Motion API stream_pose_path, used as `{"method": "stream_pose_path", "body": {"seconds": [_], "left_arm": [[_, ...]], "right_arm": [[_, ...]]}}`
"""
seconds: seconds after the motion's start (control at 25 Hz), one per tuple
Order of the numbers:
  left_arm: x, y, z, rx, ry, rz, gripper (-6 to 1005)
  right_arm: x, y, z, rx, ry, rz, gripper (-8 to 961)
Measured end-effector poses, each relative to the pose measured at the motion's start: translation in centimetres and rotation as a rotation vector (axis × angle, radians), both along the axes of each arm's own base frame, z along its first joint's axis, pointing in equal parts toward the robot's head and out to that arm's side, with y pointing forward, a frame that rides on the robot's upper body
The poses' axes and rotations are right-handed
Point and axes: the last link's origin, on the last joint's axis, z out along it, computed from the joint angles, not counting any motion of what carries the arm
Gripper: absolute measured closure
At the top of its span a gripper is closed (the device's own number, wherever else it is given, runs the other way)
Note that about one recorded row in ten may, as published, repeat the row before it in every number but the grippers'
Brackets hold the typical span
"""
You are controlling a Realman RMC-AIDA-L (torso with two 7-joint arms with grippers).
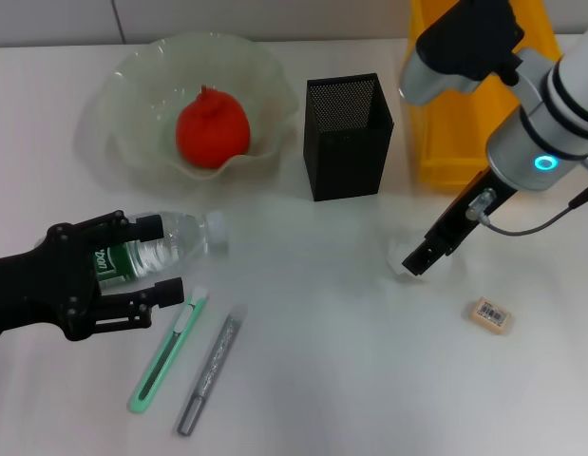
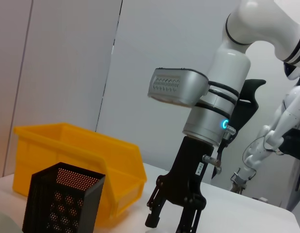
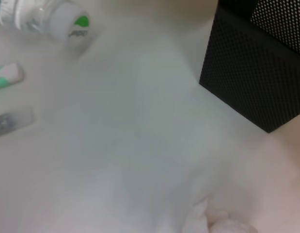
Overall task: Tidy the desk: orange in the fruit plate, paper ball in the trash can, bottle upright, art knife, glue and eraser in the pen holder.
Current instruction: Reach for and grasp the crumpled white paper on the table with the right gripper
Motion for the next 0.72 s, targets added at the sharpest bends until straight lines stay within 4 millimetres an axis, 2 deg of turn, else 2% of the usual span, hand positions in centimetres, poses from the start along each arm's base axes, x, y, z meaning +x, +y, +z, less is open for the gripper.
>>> {"method": "stream_pose_path", "body": {"seconds": [0.2,0.72], "left_arm": [[-0.1,0.0,-0.2,0.004,-0.001,0.003,152],[-0.2,0.2,-0.4,0.011,0.006,0.013,152]], "right_arm": [[0.4,0.0,-0.5,0.011,-0.047,0.003,167],[1.2,0.1,-1.5,-0.008,-0.025,0.006,167]]}}
